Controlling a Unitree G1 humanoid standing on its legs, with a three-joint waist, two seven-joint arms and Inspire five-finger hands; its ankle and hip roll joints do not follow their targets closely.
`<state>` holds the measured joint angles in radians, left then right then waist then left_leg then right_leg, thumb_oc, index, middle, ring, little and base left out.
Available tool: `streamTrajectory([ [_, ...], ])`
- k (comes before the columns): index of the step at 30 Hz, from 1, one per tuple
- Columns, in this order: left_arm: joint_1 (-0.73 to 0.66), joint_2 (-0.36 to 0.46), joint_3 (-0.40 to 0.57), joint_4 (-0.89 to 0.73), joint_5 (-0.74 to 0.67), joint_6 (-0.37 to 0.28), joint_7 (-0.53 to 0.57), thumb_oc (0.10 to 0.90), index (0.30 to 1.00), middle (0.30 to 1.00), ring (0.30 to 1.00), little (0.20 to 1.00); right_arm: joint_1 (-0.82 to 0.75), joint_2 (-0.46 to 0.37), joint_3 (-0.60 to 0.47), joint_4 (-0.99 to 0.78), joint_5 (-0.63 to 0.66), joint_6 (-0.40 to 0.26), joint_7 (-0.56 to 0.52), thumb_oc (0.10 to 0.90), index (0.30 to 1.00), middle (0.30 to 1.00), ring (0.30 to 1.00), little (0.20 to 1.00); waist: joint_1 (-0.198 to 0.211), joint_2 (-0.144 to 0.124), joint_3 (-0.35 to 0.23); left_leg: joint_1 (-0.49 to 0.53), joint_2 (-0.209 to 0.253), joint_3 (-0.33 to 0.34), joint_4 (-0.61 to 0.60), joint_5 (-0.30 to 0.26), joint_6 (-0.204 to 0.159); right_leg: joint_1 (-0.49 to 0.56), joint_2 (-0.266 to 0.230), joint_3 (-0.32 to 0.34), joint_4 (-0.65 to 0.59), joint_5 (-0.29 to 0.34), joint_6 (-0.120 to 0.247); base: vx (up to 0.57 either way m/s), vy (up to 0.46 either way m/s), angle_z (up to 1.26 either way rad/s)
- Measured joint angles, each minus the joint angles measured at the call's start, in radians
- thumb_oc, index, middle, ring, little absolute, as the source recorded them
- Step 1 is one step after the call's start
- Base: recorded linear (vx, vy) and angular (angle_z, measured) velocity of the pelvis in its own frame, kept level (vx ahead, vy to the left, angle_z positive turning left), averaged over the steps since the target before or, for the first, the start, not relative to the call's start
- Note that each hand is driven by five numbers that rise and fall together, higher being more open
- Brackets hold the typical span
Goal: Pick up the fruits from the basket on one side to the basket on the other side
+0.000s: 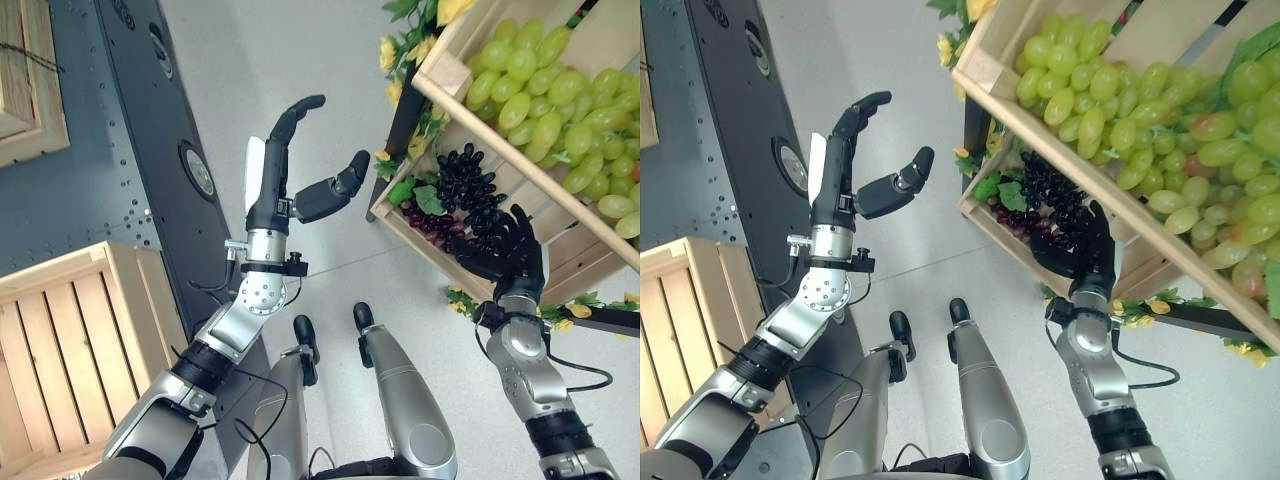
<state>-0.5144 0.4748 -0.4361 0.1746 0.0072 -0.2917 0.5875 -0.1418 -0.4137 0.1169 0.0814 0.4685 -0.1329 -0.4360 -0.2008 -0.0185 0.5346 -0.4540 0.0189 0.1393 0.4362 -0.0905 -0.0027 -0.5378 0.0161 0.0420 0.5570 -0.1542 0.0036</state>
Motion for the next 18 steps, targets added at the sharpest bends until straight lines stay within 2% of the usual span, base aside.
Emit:
streamTrajectory([
  [3,0.034,-0.008,0.020,0.002,-0.003,-0.001,-0.007,0.800,0.900,0.900,0.900,0.900,0.019,-0.004,0.009,-0.011,0.001,-0.004,0.094,0.800,0.900,0.900,0.900,0.900,0.001,0.001,0.000,0.077,-0.003,0.000,-0.056,0.007,0.006,0.078,-0.006,-0.005,-0.049,0.005,0.004,0.00,0.047,0.03],
  [6,0.112,-0.024,0.059,0.002,-0.029,-0.002,-0.054,0.800,0.900,0.900,0.900,0.900,0.067,-0.011,0.018,-0.016,0.003,-0.004,0.226,0.800,0.900,0.900,0.900,0.900,0.009,0.002,0.000,0.206,-0.009,-0.012,-0.155,0.033,0.010,0.212,-0.016,-0.035,-0.136,0.014,0.006,0.03,0.014,0.18],
  [10,0.176,-0.022,0.098,0.003,-0.084,-0.003,-0.120,0.800,0.900,0.900,0.900,0.900,0.100,-0.011,0.017,-0.037,0.057,-0.004,0.349,0.800,0.900,0.900,0.900,0.900,0.031,0.005,-0.002,0.316,-0.018,-0.051,-0.290,0.089,0.008,0.325,-0.016,-0.059,-0.252,0.042,0.010,0.09,0.031,0.26],
  [12,0.190,-0.022,0.110,0.004,-0.123,-0.003,-0.148,0.800,0.900,0.900,0.900,0.900,0.099,-0.011,0.017,-0.036,0.088,-0.003,0.389,0.800,0.900,0.900,0.900,0.900,0.054,0.007,-0.003,0.346,-0.017,-0.058,-0.336,0.108,0.009,0.356,-0.016,-0.070,-0.293,0.055,0.012,0.07,0.045,0.17],
  [18,0.259,-0.023,0.142,0.004,-0.140,0.000,-0.198,0.800,0.900,0.900,0.900,0.900,0.102,-0.005,0.021,-0.034,0.100,0.034,0.492,0.800,0.900,0.900,0.900,0.900,0.083,0.010,-0.014,0.450,-0.017,-0.089,-0.419,0.126,0.012,0.488,-0.018,-0.095,-0.402,0.069,0.019,0.09,0.043,0.19],
])
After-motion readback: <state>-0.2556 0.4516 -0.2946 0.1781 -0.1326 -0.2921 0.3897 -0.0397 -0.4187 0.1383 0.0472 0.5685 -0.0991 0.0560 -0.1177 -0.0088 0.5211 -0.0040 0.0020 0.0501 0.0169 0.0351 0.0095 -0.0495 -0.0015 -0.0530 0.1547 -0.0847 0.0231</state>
